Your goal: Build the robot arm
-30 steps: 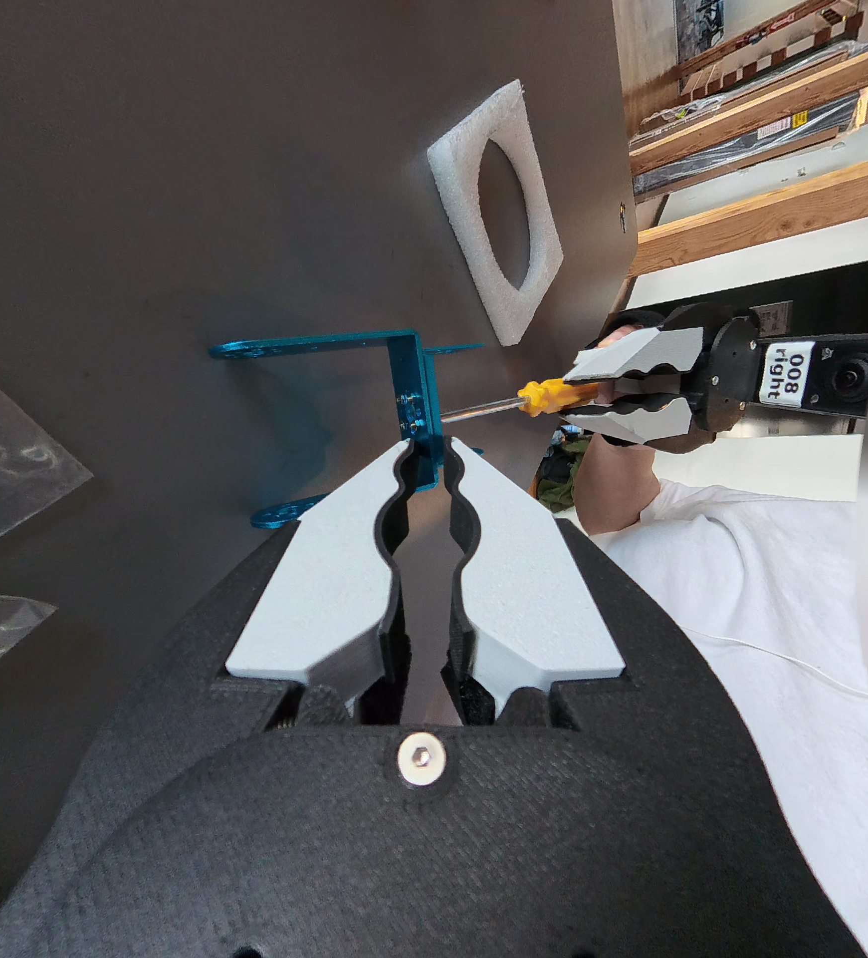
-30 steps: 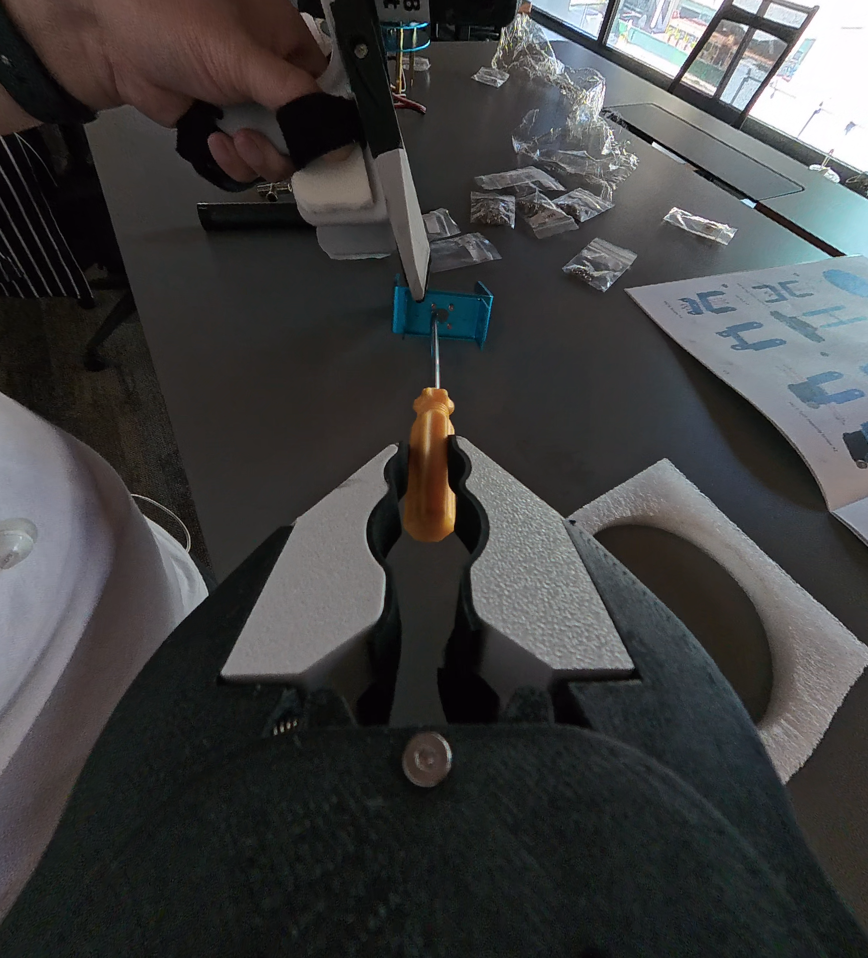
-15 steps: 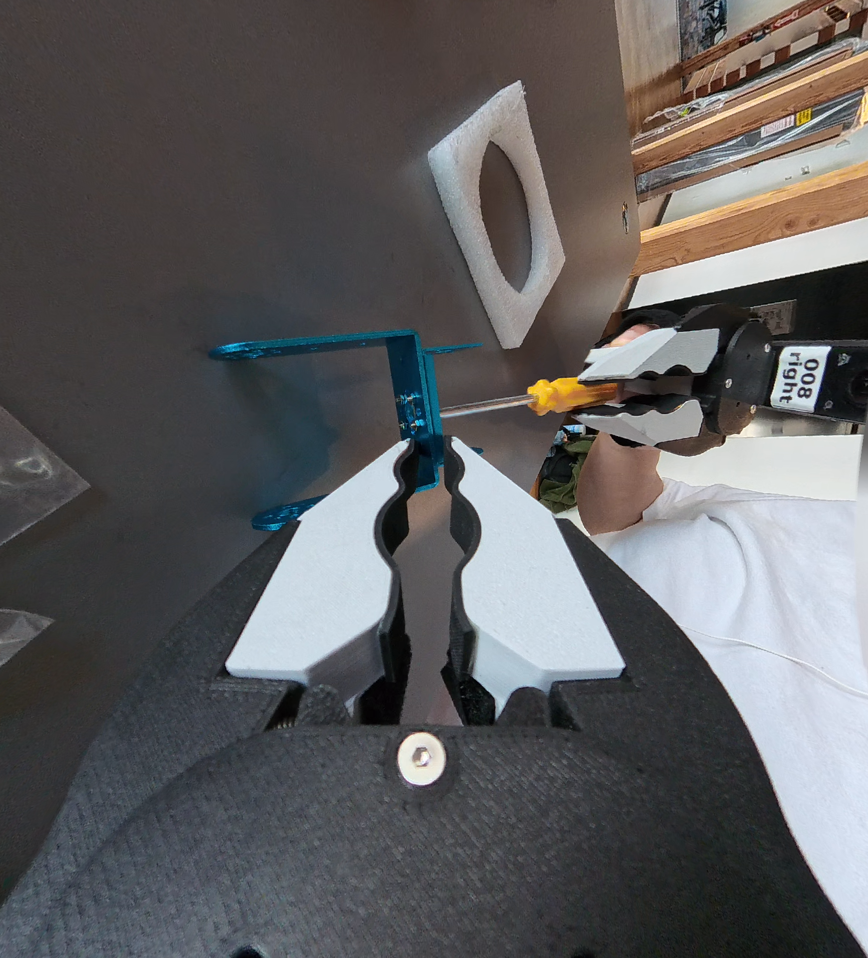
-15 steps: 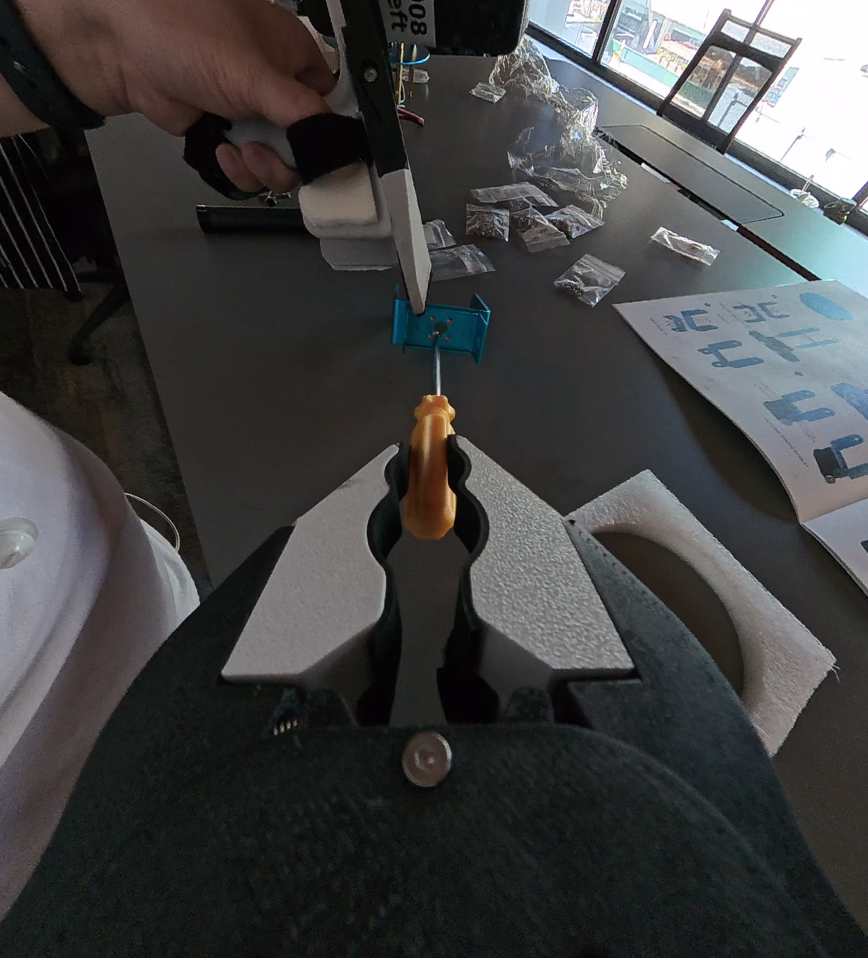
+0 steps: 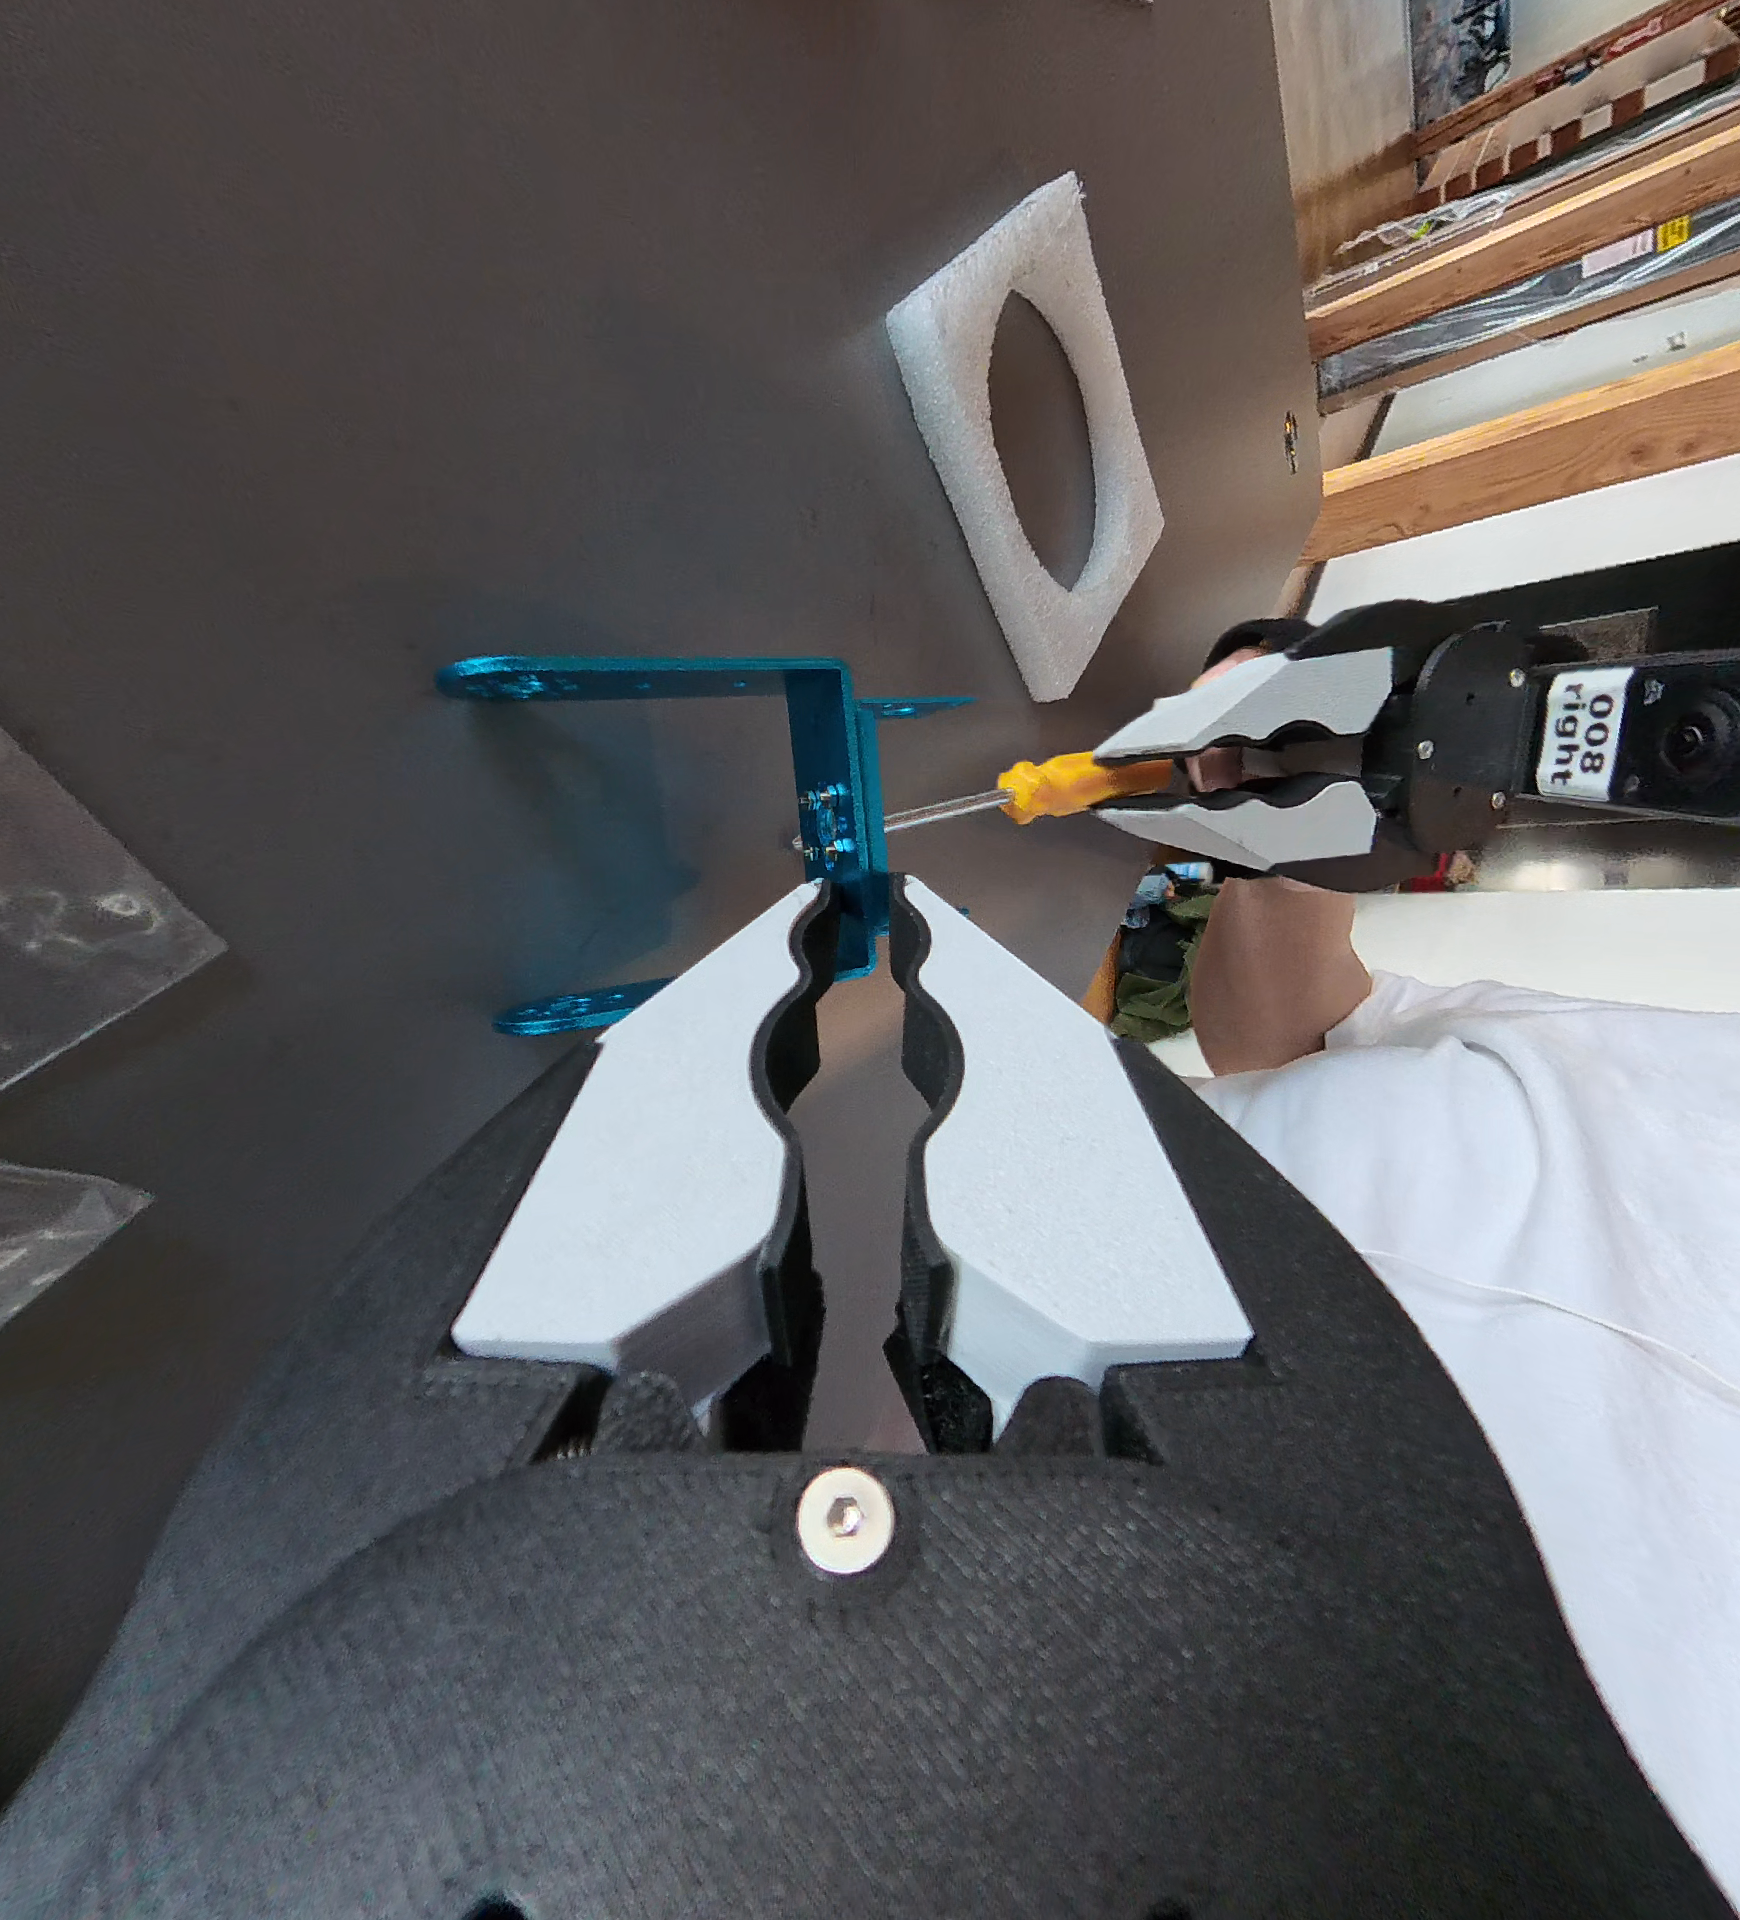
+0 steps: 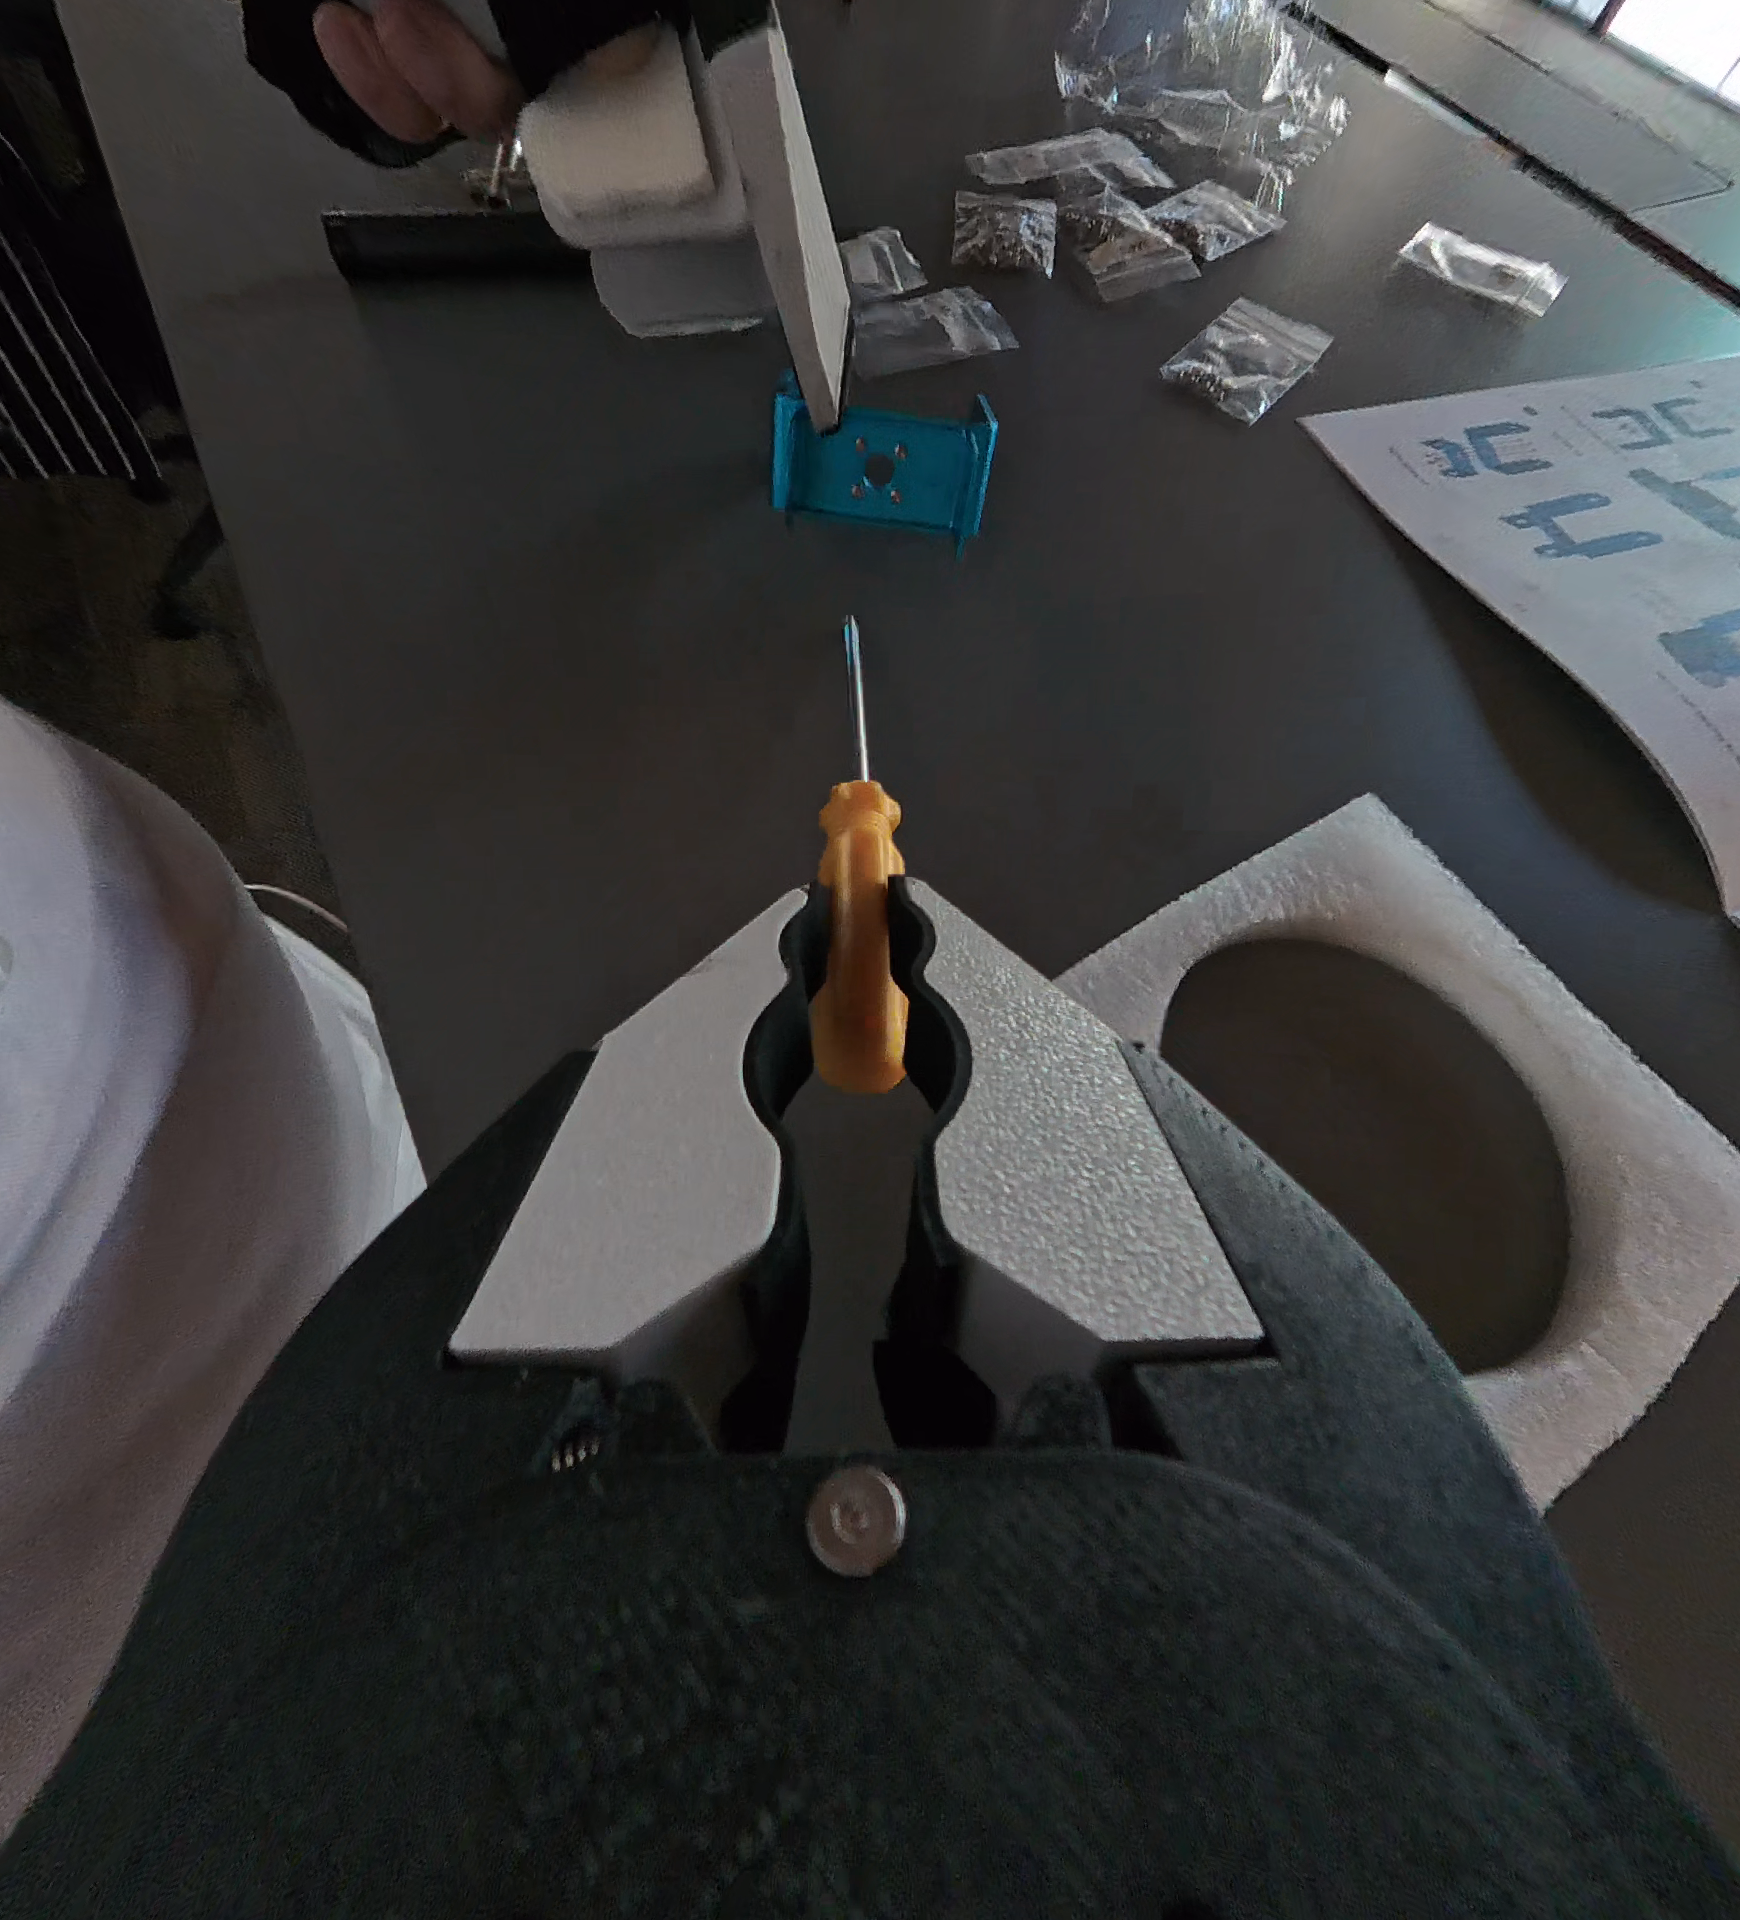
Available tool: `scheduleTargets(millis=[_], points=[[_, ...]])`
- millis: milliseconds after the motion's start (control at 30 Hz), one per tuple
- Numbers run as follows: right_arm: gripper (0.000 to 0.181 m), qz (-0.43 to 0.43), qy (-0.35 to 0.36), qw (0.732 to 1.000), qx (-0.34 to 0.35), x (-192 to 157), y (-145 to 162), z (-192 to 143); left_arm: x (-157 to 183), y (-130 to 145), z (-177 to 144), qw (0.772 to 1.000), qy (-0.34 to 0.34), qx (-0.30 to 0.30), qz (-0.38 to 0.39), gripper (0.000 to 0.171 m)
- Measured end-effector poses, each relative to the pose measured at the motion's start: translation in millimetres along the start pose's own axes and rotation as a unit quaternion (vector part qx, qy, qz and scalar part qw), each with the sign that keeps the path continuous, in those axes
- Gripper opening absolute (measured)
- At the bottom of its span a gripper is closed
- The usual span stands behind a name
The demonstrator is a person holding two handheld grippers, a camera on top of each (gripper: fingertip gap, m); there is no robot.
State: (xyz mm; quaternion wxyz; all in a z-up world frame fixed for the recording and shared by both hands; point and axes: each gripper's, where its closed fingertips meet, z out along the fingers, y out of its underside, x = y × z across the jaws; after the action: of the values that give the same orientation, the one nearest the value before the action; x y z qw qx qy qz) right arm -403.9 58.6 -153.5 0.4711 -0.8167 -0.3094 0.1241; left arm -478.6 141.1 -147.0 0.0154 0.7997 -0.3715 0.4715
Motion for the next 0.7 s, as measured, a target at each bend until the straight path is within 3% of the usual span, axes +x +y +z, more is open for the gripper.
scheduleTargets(millis=[67,233,333,600,700], points=[[0.010,-0.001,0.008,0.999,-0.034,4,15,4,-1,0,-1,1.000,-0.001,0.003,0.000,0.008],[0.011,-0.012,0.017,0.999,-0.036,6,16,6,-2,0,1,1.000,0.006,0.006,-0.003,0.009],[0.022,-0.004,0.013,0.999,-0.039,7,16,8,-1,0,2,1.000,0.007,0.006,-0.002,0.009],[0.033,0.043,-0.034,0.996,-0.072,4,24,16,-1,1,2,1.000,0.015,0.007,-0.003,0.009],[0.019,0.057,-0.040,0.995,-0.072,7,25,16,0,1,1,1.000,0.018,0.010,-0.004,0.009]])
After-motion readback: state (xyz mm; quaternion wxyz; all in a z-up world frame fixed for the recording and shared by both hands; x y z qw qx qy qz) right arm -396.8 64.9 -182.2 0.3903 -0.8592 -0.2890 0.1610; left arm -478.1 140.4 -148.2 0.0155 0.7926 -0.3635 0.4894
